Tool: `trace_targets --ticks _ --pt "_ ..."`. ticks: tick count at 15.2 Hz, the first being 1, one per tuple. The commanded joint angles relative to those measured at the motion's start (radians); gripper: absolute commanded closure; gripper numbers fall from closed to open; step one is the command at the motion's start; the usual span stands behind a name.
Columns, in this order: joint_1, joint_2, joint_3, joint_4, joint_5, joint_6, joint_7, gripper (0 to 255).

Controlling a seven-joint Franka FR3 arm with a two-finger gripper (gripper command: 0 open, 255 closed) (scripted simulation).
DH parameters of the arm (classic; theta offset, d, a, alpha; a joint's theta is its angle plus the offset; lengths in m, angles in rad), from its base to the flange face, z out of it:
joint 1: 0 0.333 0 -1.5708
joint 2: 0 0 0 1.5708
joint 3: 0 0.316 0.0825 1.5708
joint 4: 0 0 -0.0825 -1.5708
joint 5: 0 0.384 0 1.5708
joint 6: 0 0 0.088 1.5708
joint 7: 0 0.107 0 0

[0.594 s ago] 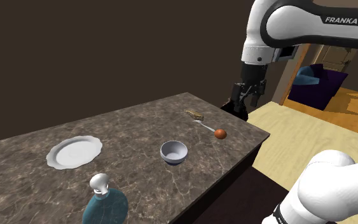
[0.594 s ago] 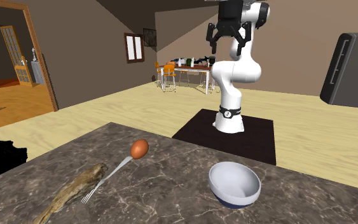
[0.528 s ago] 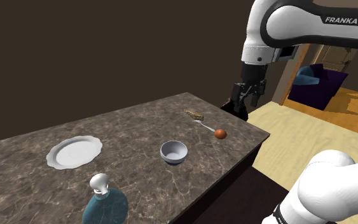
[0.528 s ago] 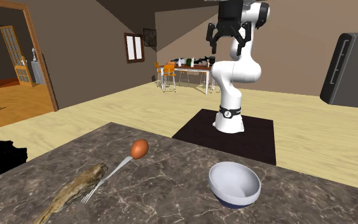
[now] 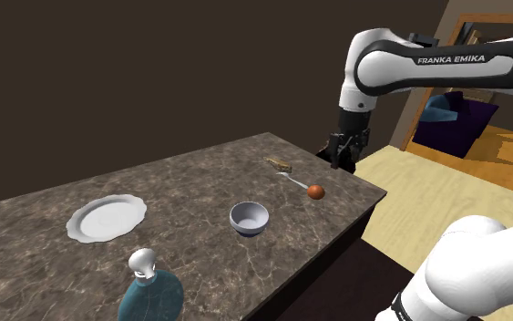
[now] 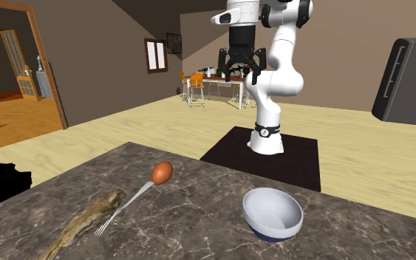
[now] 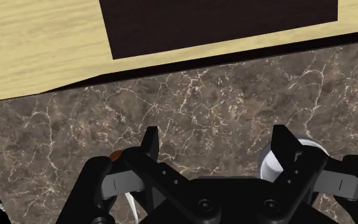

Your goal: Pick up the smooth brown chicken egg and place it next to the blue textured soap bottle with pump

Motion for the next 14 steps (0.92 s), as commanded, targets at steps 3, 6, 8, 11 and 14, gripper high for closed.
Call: trace_targets --ticks 3,6,8,11,14 --pt "-0.017 0.109 -0.065 -0.009 -0.027 0.116 -0.079 0" --pt "-0.026 0.196 -0.11 -0.006 -0.038 0.197 -0.136 0" --pt "-0.031 0.259 -0.139 0.003 -0.039 0.249 -0.176 0" --pt "-0.037 0.362 -0.181 0.028 -0.032 0.322 -0.238 0" --pt "-0.043 0.473 -0.217 0.065 -0.012 0.389 -0.304 0"
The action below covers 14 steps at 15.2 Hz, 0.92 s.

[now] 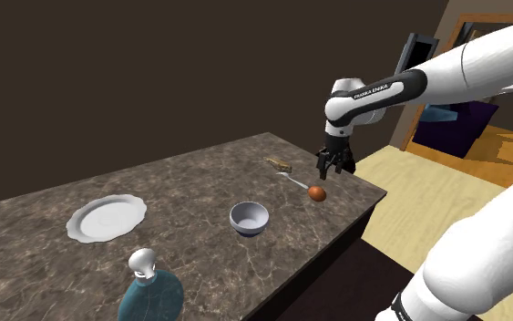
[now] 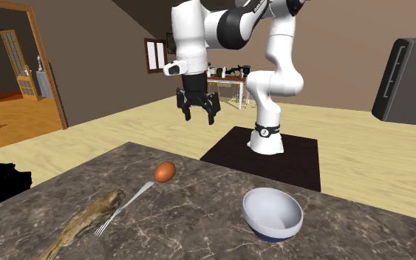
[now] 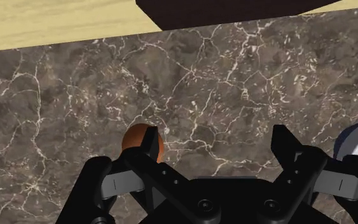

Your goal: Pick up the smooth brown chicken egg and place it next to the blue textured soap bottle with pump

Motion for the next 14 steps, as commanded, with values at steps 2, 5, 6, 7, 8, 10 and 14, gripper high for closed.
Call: trace_targets --ticks 2,5,6,7,8,10,14 --pt "-0.01 0.12 -0.037 0.046 0.027 0.066 -0.076 0" --pt "-0.021 0.24 -0.059 0.104 0.07 0.116 -0.149 0" --pt "-0.027 0.281 -0.064 0.126 0.086 0.131 -0.174 0" --pt "-0.033 0.322 -0.067 0.149 0.103 0.143 -0.198 0" --pt "-0.04 0.364 -0.069 0.174 0.121 0.155 -0.223 0" --pt "-0.058 0.446 -0.069 0.228 0.156 0.173 -0.269 0" --pt "-0.097 0.581 -0.056 0.327 0.208 0.191 -0.337 0"
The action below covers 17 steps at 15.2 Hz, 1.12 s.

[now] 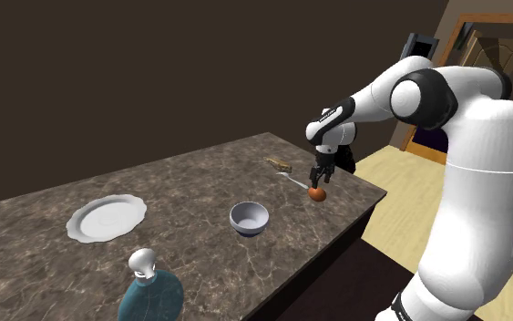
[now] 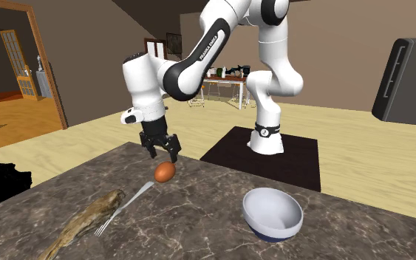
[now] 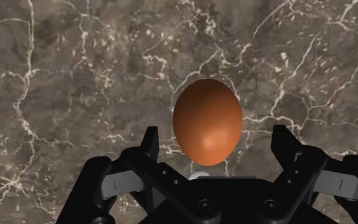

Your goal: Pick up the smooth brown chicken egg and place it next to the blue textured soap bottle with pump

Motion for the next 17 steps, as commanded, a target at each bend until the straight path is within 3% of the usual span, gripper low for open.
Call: trace_targets --ticks 1,7,15,16,17 --pt "-0.01 0.035 0.004 0.02 0.014 0.012 -0.017 0" --pt "-0.018 0.085 0.017 -0.01 0.038 0.089 -0.033 0" --pt "-0.018 0.085 0.017 -0.01 0.038 0.089 -0.033 0" --pt "-0.018 0.085 0.017 -0.01 0.038 0.089 -0.033 255" --pt "-0.018 0.085 0.017 -0.01 0.038 0.089 -0.033 255"
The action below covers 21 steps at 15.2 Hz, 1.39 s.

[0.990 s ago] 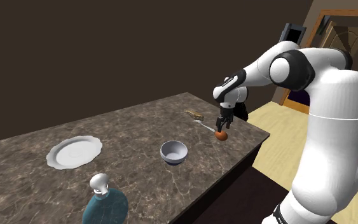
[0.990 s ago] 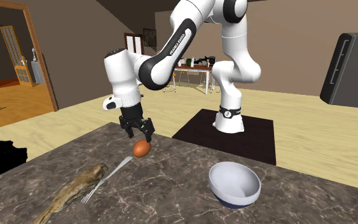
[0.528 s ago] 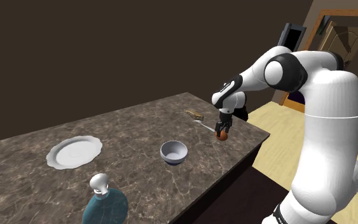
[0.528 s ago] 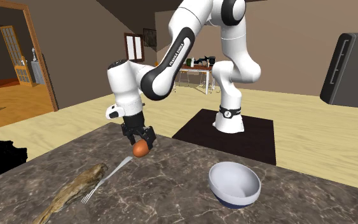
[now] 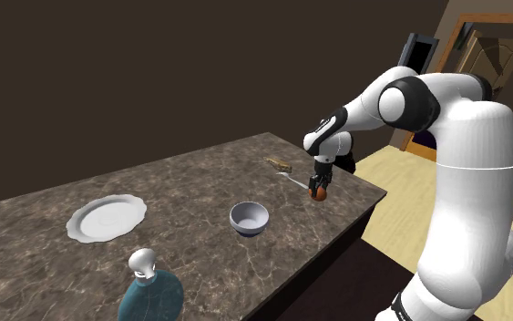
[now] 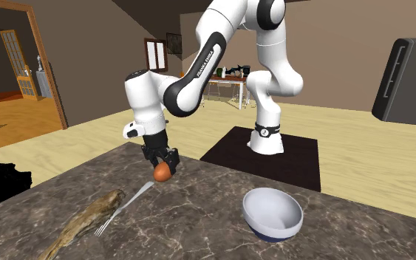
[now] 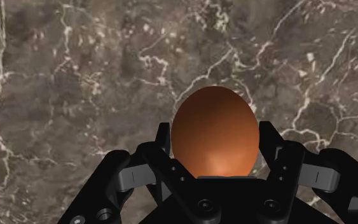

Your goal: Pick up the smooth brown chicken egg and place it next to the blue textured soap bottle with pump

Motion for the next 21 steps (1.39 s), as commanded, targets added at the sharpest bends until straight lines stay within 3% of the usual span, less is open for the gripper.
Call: trace_targets --ticks 1,8,21 --pt "0.0 0.0 0.0 0.0 0.0 0.0 0.0 255" --pt "0.0 0.0 0.0 0.0 0.0 0.0 0.0 255" --pt "0.019 -0.124 -0.026 0.024 -0.055 -0.141 0.035 255"
